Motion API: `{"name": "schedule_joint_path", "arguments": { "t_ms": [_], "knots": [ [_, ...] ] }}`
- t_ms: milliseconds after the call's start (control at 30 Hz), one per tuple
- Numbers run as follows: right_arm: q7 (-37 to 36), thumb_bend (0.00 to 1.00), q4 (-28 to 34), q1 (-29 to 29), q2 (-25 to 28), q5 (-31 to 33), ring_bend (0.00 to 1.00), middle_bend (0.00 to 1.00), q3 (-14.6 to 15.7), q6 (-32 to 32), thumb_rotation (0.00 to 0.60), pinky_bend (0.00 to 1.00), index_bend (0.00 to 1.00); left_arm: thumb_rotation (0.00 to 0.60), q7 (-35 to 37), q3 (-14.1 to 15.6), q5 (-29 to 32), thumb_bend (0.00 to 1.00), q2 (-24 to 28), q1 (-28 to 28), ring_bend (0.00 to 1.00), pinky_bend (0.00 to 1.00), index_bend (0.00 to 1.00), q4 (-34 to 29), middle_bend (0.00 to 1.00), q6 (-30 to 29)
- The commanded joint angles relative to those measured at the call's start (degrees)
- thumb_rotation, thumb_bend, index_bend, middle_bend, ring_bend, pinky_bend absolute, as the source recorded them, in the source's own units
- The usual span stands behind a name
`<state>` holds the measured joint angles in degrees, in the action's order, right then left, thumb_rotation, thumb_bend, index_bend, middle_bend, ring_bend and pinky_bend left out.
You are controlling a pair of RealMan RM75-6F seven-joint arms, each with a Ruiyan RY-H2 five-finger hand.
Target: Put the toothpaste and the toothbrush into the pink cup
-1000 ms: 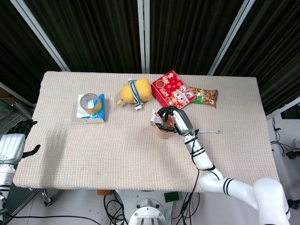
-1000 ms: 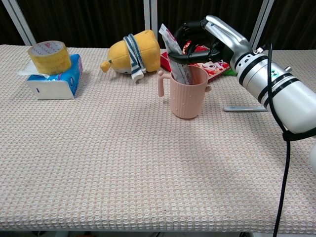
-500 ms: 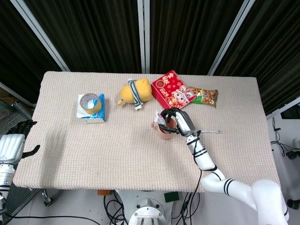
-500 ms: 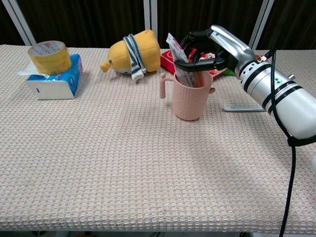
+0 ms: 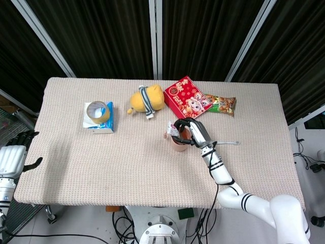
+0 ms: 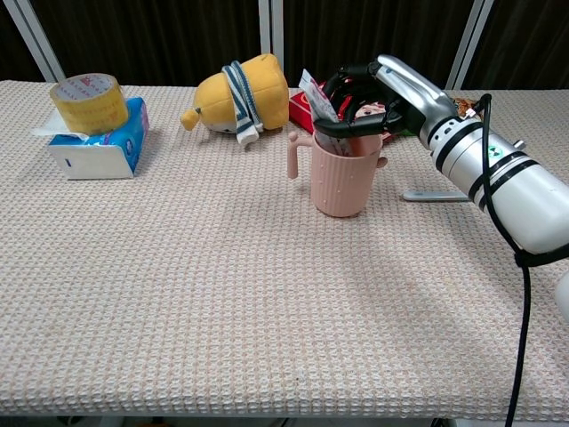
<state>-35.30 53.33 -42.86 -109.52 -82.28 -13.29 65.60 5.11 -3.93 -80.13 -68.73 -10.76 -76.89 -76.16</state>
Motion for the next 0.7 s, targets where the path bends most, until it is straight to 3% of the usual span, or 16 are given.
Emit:
{"name": "schedule_joint_path", "arguments": {
  "t_ms": [33,700],
  "knots": [
    [-0.36,0.53,-0.06,0.06,-0.03,-0.11,0.49,0.55,0.04,0.11,0.600,0.31,0.69,0.599,0.08,-0.01,0.02,0.20,0.01,0.05,0.12,0.24,0.16,0.07,0.14,-0.03],
    [-1.84,0.45,1.57,1.14,1.56,-0.70,0.39,0.51,0.49,1.04,0.600,0.30,0.62,0.600,-0.11,0.11,-0.10,0.20,0.29,-0.05,0.12,0.25,0.17,-0.29,0.13,0.44]
  ]
}}
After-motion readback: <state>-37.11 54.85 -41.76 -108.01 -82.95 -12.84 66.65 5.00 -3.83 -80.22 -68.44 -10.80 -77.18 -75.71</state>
